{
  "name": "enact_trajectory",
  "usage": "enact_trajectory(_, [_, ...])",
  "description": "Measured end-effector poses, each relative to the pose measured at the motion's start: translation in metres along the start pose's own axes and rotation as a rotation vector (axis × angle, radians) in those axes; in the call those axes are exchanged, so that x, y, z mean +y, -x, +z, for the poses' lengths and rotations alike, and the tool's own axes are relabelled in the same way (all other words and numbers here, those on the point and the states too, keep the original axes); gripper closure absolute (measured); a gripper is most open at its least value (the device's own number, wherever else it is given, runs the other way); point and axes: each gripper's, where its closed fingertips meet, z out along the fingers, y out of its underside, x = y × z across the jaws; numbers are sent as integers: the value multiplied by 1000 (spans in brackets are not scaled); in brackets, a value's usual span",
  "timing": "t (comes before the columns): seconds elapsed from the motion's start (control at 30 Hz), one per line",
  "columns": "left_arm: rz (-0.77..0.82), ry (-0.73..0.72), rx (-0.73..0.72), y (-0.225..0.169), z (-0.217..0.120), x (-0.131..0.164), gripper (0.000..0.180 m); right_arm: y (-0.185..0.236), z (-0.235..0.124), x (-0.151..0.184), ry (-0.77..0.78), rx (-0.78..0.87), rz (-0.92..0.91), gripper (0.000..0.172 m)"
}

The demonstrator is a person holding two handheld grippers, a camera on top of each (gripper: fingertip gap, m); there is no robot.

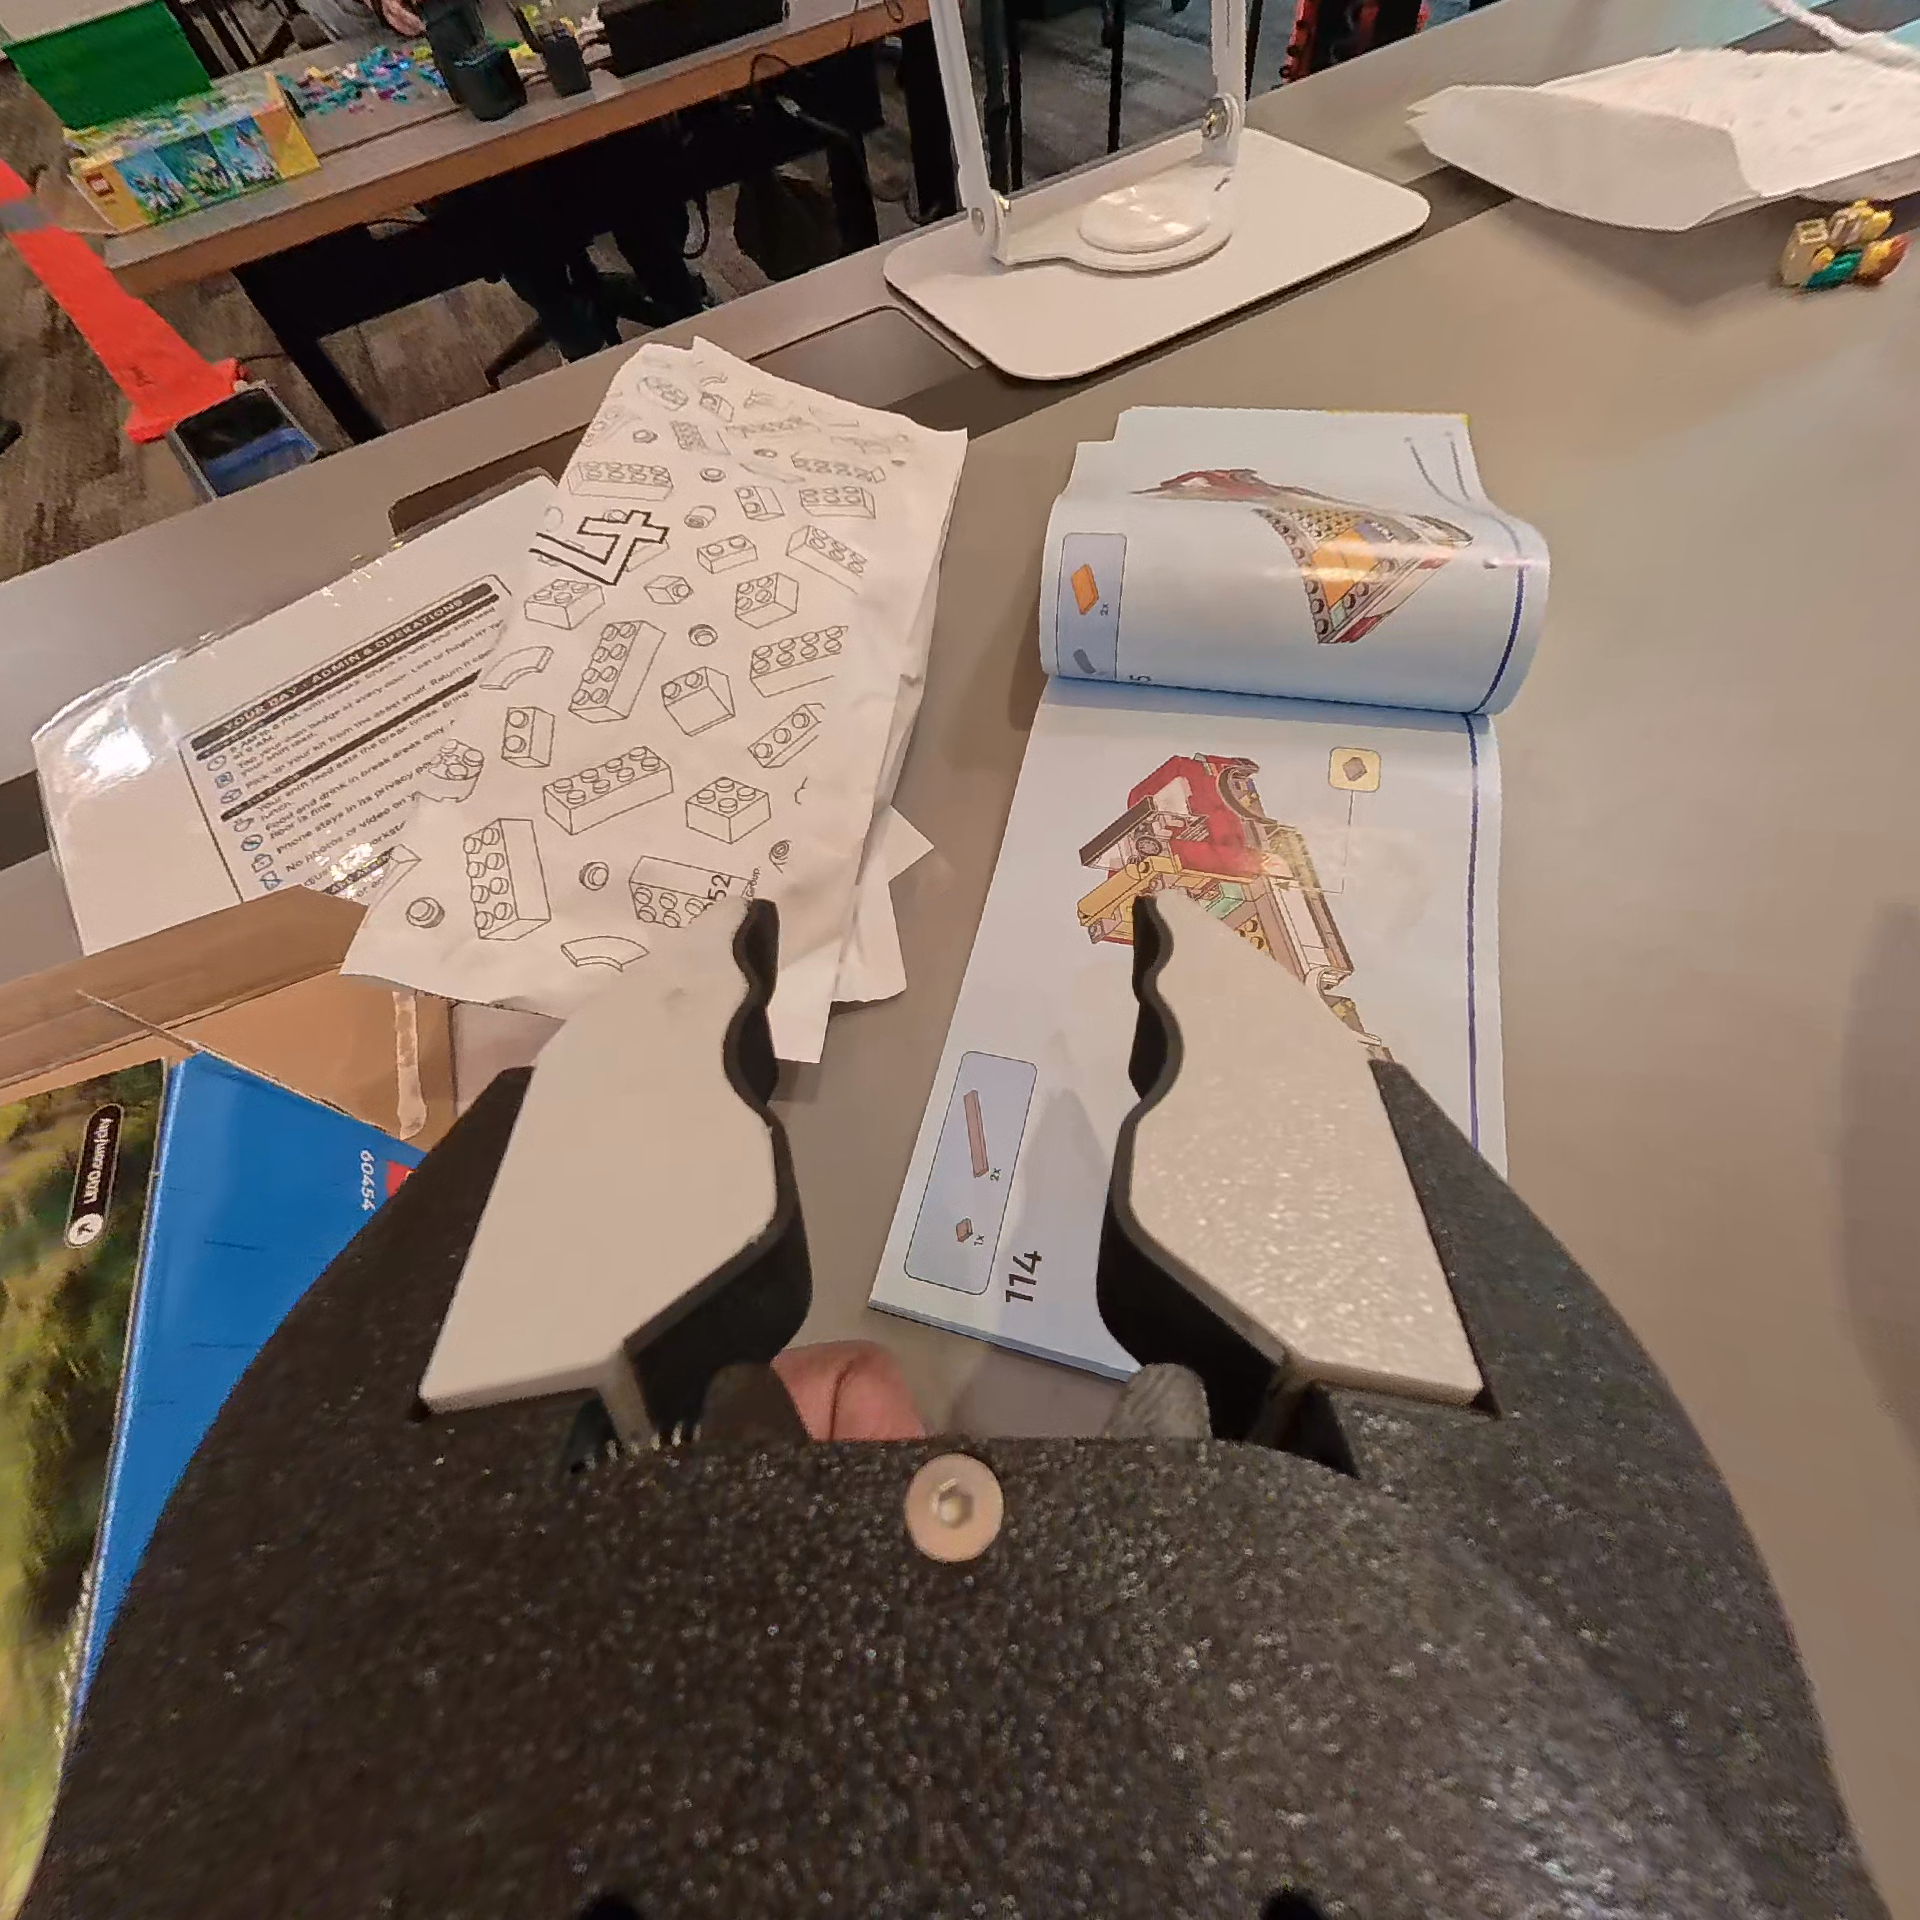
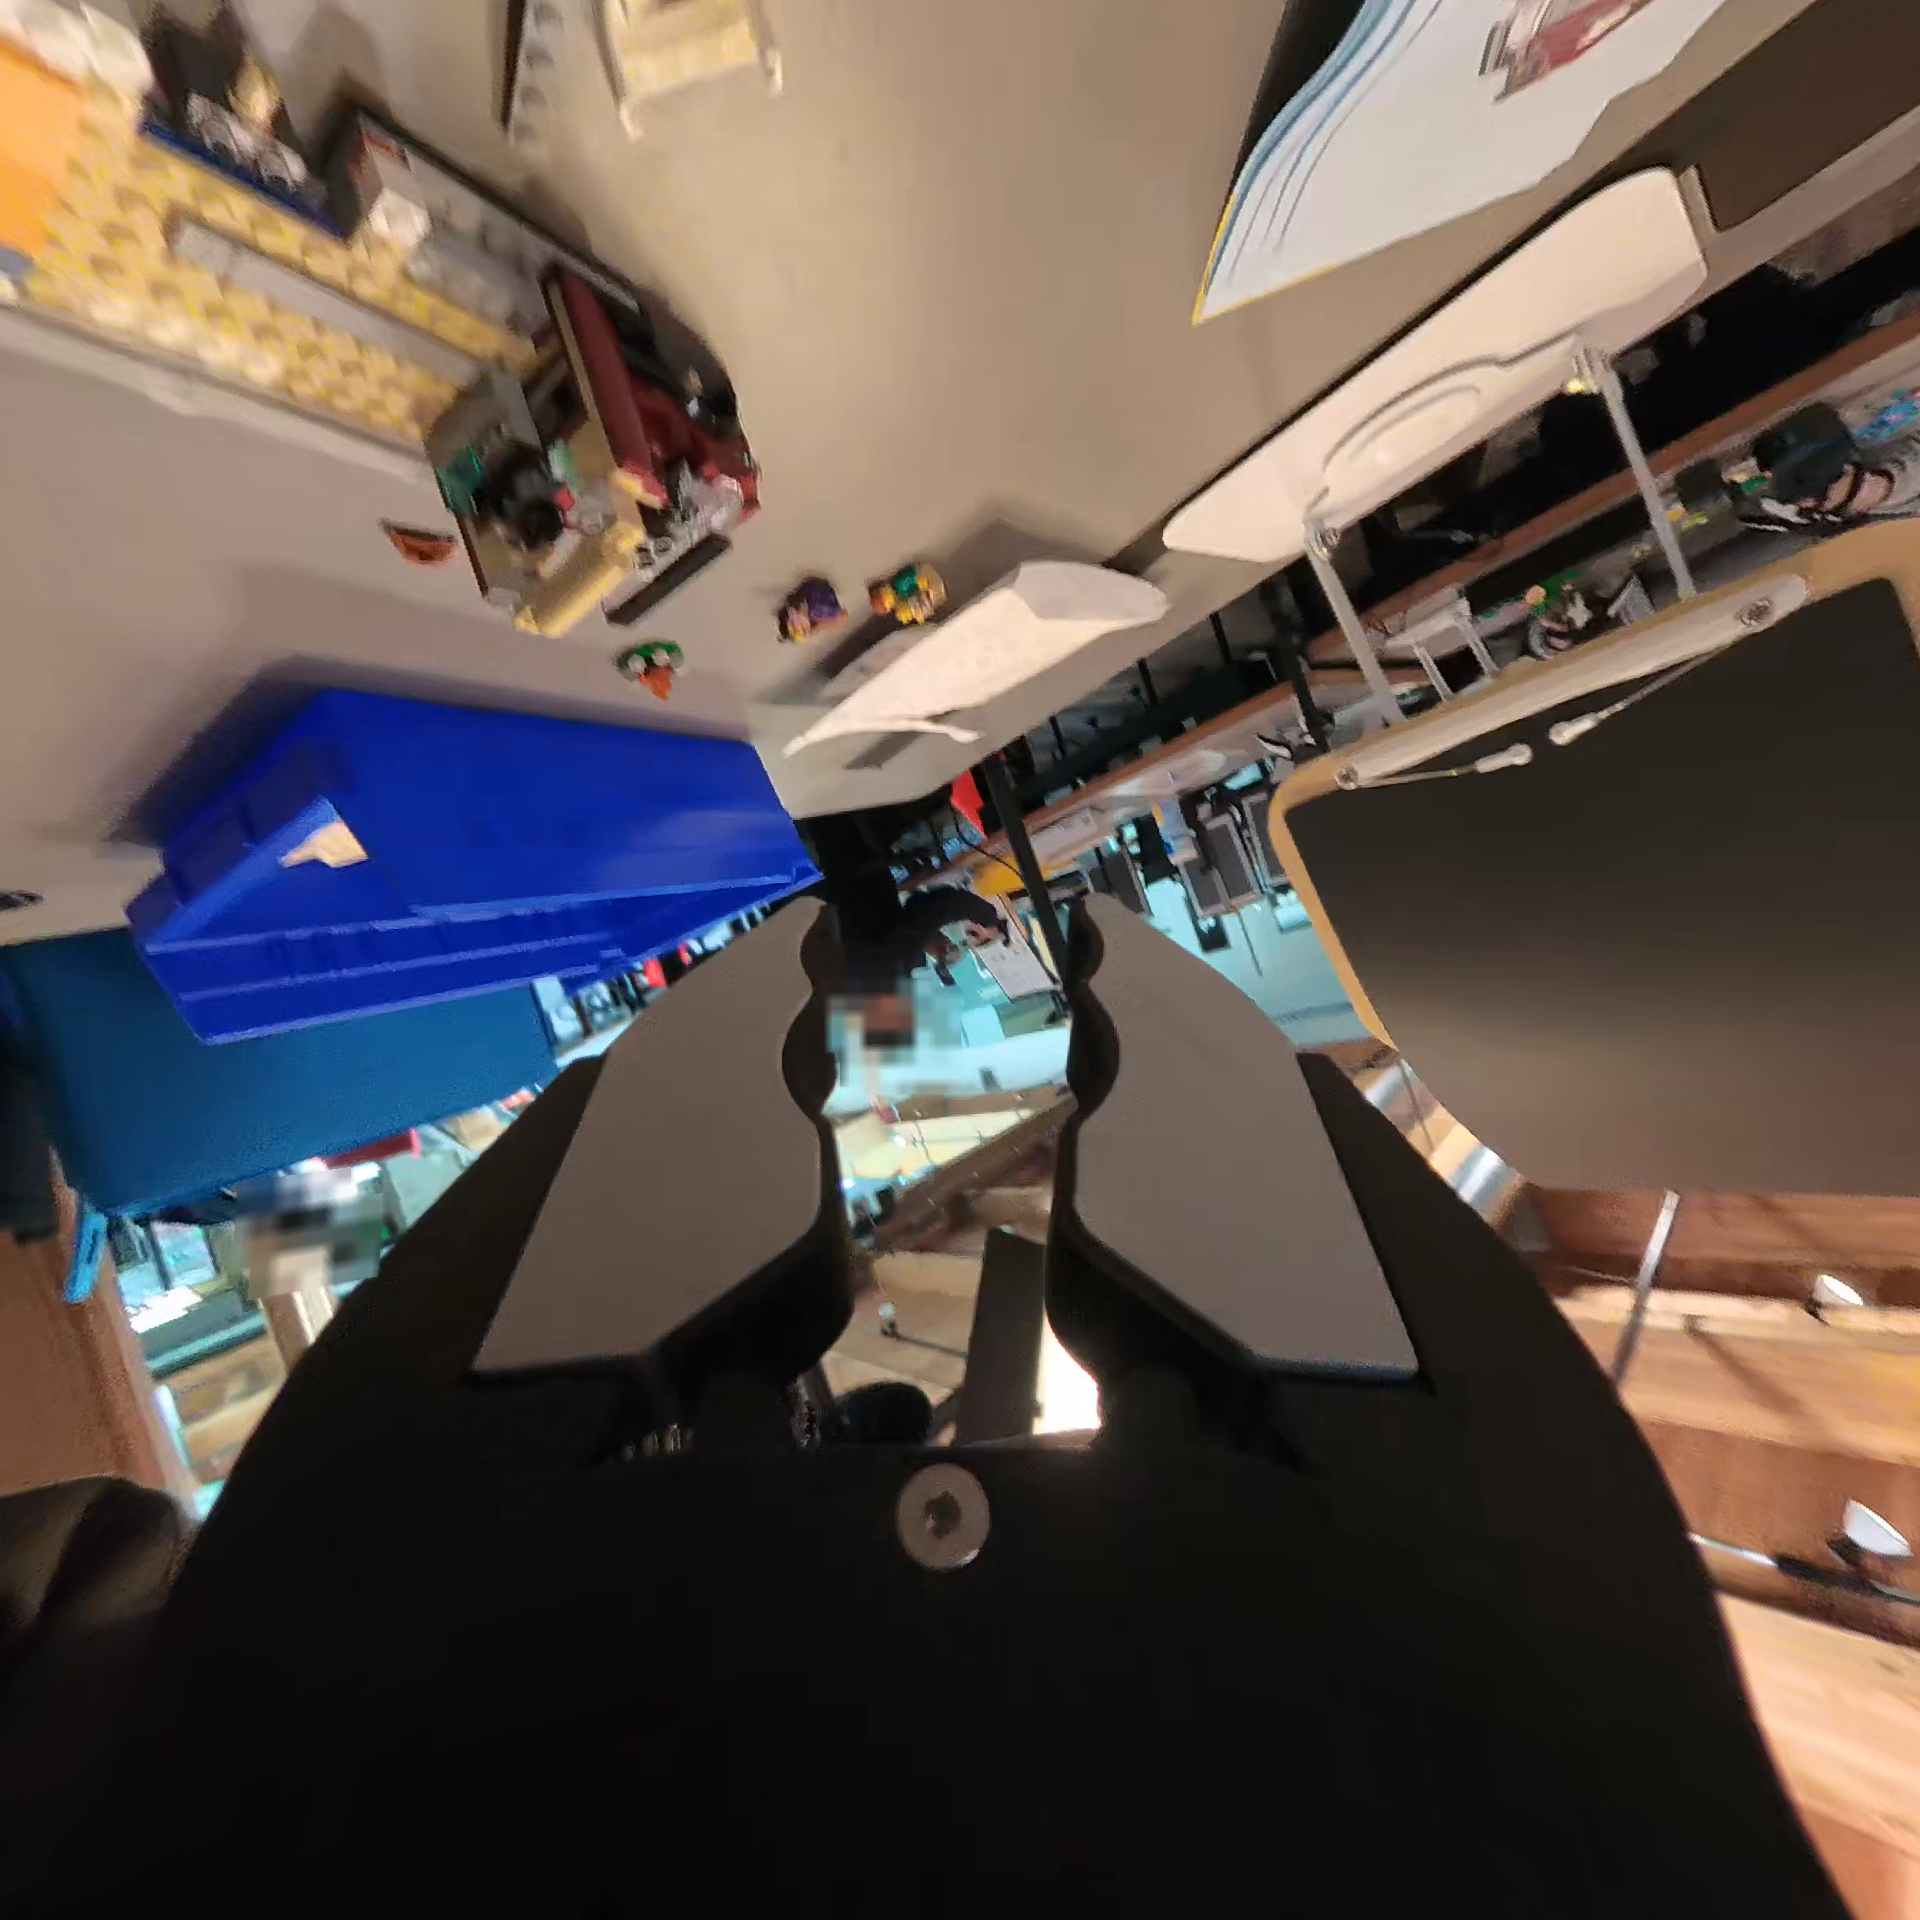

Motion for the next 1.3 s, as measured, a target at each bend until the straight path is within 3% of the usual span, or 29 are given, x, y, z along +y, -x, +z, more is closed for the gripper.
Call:
enact_trajectory(0.2, [13,13,2,-2,1,2,114,-3,-13,-51,-169,-1,-5,129])
enact_trajectory(0.47, [29,19,-2,-4,2,3,114,-4,-115,-90,-456,161,-45,129])
enact_trajectory(0.6, [36,28,6,-6,4,4,114,20,-157,-125,-593,227,-115,129])
enact_trajectory(0.67, [36,25,8,-7,4,4,114,42,-162,-147,-664,197,-150,129])
enact_trajectory(0.8, [42,1,20,-11,3,-1,114,71,-135,-182,-796,50,-40,129])
enact_trajectory(1.0, [86,-23,80,-32,7,-9,114,102,-84,-196,-1046,-248,426,129])
enact_trajectory(1.1, [109,-32,118,-47,10,-13,114,112,-58,-176,-1123,-343,656,129])
enact_trajectory(1.3, [157,-51,233,-96,18,-25,115,128,4,-103,-1196,-450,1044,133])
